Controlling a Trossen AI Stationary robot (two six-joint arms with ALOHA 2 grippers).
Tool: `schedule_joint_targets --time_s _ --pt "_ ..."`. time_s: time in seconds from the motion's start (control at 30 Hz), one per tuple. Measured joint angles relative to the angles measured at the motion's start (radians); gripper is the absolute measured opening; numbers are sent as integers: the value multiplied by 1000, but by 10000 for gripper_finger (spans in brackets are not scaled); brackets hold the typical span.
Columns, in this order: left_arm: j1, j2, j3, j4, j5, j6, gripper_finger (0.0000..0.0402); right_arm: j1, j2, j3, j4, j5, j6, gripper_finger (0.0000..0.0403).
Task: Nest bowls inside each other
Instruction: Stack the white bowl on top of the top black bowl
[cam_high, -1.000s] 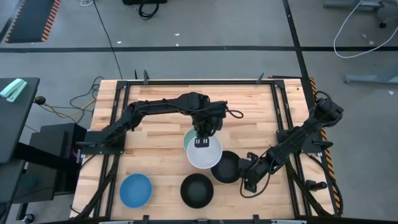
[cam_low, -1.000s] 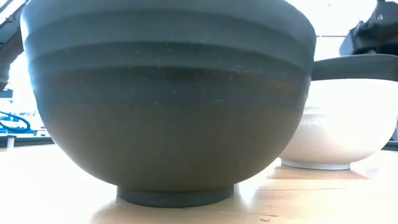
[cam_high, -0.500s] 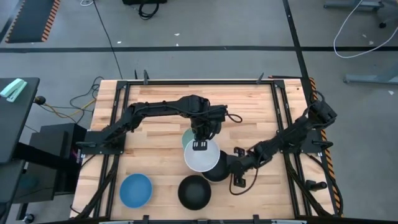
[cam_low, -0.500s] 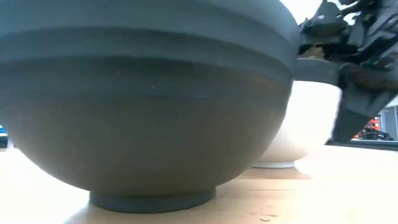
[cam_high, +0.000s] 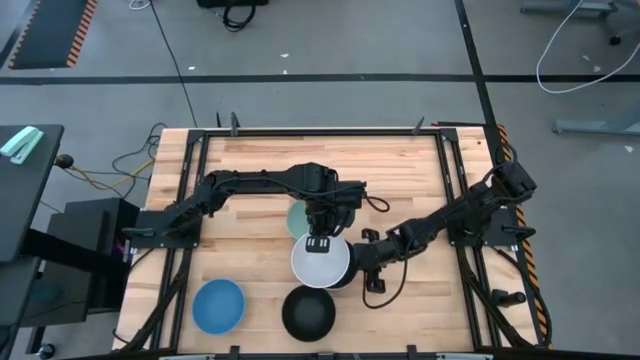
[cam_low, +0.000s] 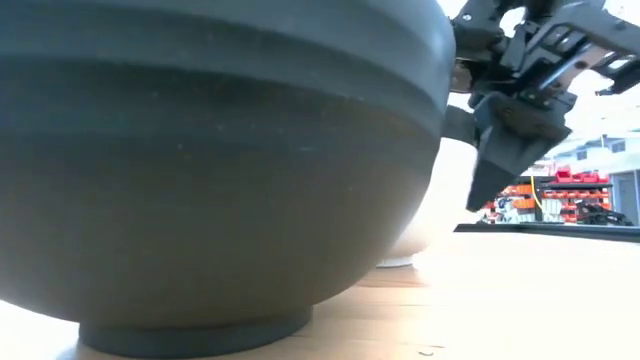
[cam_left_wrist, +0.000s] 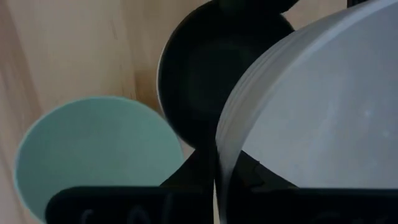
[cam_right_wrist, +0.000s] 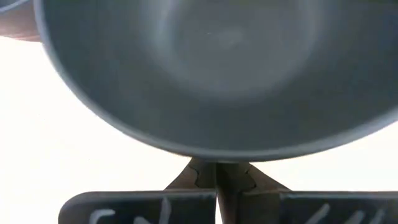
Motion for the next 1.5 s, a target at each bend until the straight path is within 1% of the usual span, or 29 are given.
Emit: schedule_joint_targets --time_s 0.13,0.3,0.47,0.6,0.7,0.8,0.93,1.03,1.3,1.37,1.5 --pt "-1 -1 0 0 -1 2 9 -34 0 0 42 -23 -56 0" --pt "-1 -1 0 1 -1 10 20 -77 0 1 72 -45 -107 0" --pt "-1 -1 0 1 -1 21 9 -97 0 1 79 -45 -143 0" --pt "-1 1 0 1 -1 19 18 -96 -15 1 22 -45 -147 0" --pt "-1 4 -13 9 -2 20 12 -93 -42 1 -75 -4 -119 0" --pt "7 5 -45 5 -6 19 9 -93 -87 1 -178 39 -81 0" --pt "18 6 -65 7 -23 18 17 -93 -169 1 -287 80 -36 0" --pt "23 6 -88 25 -24 18 9 -93 -244 1 -362 111 -9 0" --pt "30 6 -131 52 -24 24 15 -93 -444 0 -410 142 -12 0" --pt "32 6 -138 66 -24 26 9 -93 -478 0 -416 157 -12 0" --pt "37 6 -138 77 -24 26 11 -94 -508 0 -441 182 -11 0"
